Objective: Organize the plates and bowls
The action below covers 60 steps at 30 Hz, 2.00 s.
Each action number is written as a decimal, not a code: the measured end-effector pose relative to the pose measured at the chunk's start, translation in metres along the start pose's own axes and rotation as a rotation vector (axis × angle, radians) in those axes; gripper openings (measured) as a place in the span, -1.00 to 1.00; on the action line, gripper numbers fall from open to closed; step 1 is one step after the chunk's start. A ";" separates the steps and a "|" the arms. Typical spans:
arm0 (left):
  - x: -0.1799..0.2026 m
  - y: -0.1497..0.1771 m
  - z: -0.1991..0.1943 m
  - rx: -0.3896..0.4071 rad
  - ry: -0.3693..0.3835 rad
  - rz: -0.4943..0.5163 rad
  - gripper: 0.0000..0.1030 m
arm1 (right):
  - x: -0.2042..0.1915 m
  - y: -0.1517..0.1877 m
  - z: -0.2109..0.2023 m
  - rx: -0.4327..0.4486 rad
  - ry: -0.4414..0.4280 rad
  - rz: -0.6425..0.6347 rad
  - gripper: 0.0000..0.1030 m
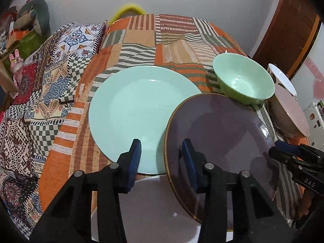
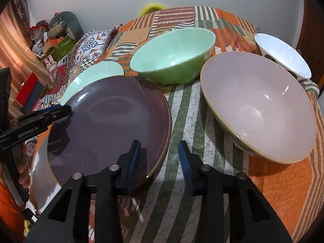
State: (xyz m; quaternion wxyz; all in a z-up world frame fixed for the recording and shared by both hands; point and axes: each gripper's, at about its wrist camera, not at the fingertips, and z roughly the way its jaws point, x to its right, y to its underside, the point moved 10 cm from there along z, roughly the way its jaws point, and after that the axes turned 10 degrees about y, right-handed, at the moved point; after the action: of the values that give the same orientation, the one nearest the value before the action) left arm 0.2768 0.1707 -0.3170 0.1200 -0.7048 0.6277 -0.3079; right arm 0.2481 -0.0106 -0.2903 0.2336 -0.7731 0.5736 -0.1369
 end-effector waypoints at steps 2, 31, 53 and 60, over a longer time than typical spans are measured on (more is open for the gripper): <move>0.000 0.000 0.002 -0.003 0.005 -0.001 -0.18 | -0.002 -0.002 0.003 -0.002 -0.004 -0.004 -0.45; 0.016 0.014 -0.003 -0.036 0.095 -0.097 -0.43 | -0.003 -0.003 0.005 -0.049 -0.059 0.060 -0.47; 0.066 0.035 -0.053 0.015 0.111 -0.070 -0.43 | 0.010 0.009 -0.040 0.009 -0.063 0.102 -0.47; 0.091 0.043 -0.072 0.031 0.124 -0.041 -0.43 | 0.019 0.015 -0.061 0.042 -0.057 0.116 -0.47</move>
State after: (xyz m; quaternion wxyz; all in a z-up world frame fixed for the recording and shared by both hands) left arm 0.2019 0.0914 -0.2585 0.0854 -0.6953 0.6145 -0.3628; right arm 0.2125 -0.0449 -0.2465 0.2736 -0.7371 0.6074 -0.1133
